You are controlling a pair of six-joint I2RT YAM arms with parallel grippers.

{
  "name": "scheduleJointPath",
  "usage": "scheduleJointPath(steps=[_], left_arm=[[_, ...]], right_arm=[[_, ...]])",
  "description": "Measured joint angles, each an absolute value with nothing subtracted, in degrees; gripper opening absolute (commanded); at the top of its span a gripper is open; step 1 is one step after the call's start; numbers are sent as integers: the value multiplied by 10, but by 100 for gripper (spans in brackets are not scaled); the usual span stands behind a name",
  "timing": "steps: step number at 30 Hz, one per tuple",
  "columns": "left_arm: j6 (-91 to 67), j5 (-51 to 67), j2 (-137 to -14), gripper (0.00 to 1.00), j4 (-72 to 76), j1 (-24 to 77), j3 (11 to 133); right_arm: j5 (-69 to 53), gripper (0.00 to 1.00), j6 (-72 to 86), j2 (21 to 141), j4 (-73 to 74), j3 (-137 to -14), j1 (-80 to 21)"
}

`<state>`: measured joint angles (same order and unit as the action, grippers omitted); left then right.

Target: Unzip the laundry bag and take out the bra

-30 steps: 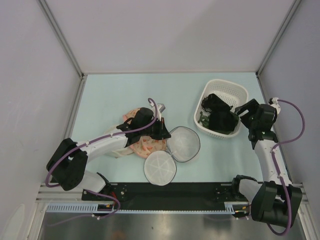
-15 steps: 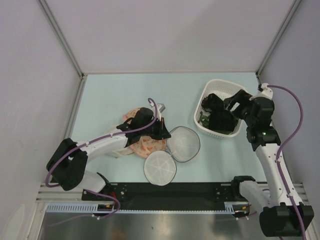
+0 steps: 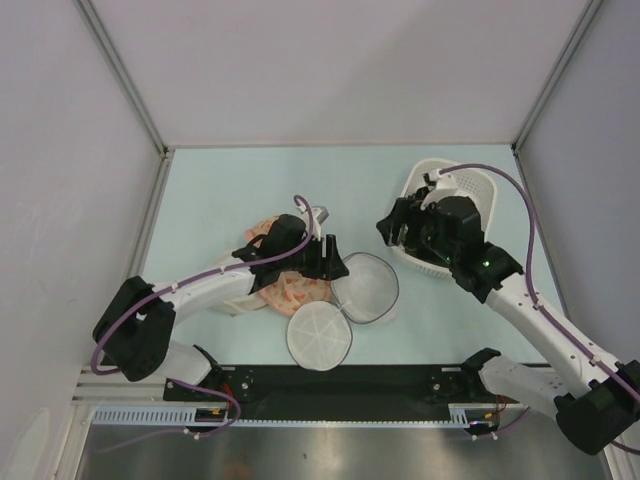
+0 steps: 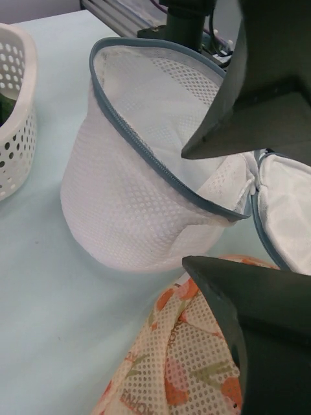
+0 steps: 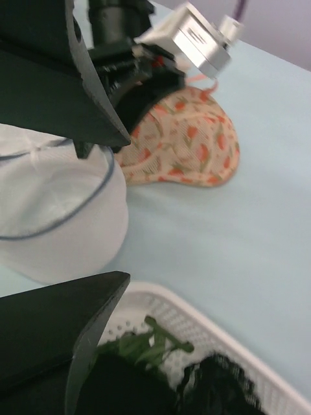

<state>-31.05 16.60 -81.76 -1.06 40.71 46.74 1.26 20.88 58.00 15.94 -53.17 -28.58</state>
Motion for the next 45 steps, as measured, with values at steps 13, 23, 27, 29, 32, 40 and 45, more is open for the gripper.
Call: scheduleJointPath(steps=[13, 23, 27, 29, 32, 40, 45], left_arm=[[-293, 135, -737, 93, -69, 349, 461], [-295, 106, -627, 95, -114, 220, 398], [-295, 107, -603, 95, -136, 203, 391], [-295, 107, -587, 96, -146, 201, 391], [-294, 106, -566, 96, -159, 199, 391], [-294, 106, -521, 98, -178, 189, 391], [-294, 106, -512, 98, -180, 186, 391]], right_arm=[[30, 74, 147, 586, 173, -548, -564], [-6, 61, 196, 727, 90, -525, -726], [-27, 56, 227, 818, 47, -515, -766], [-30, 55, 240, 854, 35, -515, -782], [-17, 51, 253, 895, 31, -519, -804], [84, 48, 284, 970, 57, -535, -855], [138, 46, 303, 991, 74, -546, -868]])
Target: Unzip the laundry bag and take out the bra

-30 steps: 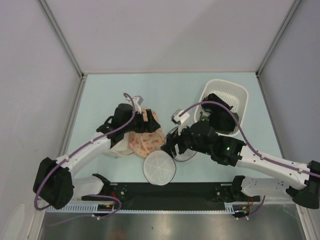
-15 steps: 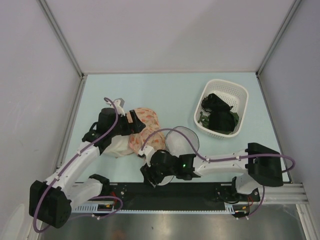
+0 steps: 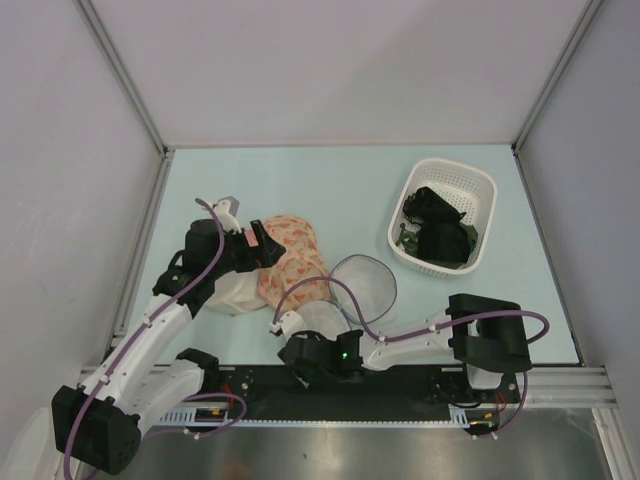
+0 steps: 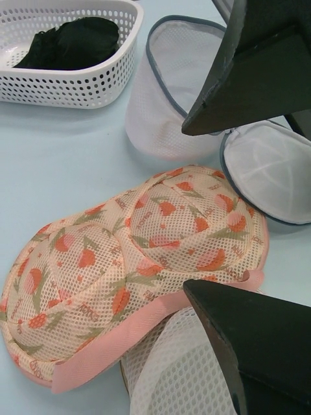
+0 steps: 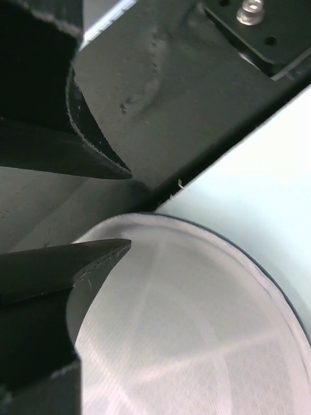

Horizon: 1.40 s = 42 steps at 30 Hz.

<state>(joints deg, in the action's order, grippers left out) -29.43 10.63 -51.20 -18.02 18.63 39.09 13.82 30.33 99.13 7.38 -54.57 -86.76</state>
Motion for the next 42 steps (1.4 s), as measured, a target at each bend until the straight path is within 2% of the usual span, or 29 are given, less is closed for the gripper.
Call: scheduleJointPath(steps=[7, 10, 12, 14, 21, 26, 30, 35, 39, 42], left_arm=[[-294, 107, -509, 98, -182, 182, 391], [-294, 107, -504, 98, -182, 180, 391], [-294, 107, -501, 98, -182, 179, 391], [-294, 107, -498, 98, -182, 178, 391], [-294, 112, -496, 99, -182, 171, 391], [-294, 118, -489, 98, -182, 168, 391], [-289, 128, -488, 97, -183, 168, 391], [-278, 138, -488, 95, -186, 169, 391], [-270, 136, -487, 94, -185, 194, 391], [-268, 138, -487, 94, -172, 256, 391]], right_arm=[[177, 38, 317, 1010, 101, -571, -868], [180, 31, 320, 1020, 117, -585, -868], [182, 17, 320, 1028, 128, -597, -868], [184, 0, 321, 1036, 138, -608, -868], [171, 0, 328, 1032, 167, -629, -867], [118, 0, 335, 947, 170, -628, -838], [59, 0, 354, 813, 118, -595, -761], [-25, 0, 397, 661, 12, -472, -626], [-76, 0, 422, 621, -28, -392, -542], [-103, 0, 436, 604, -45, -349, -500]])
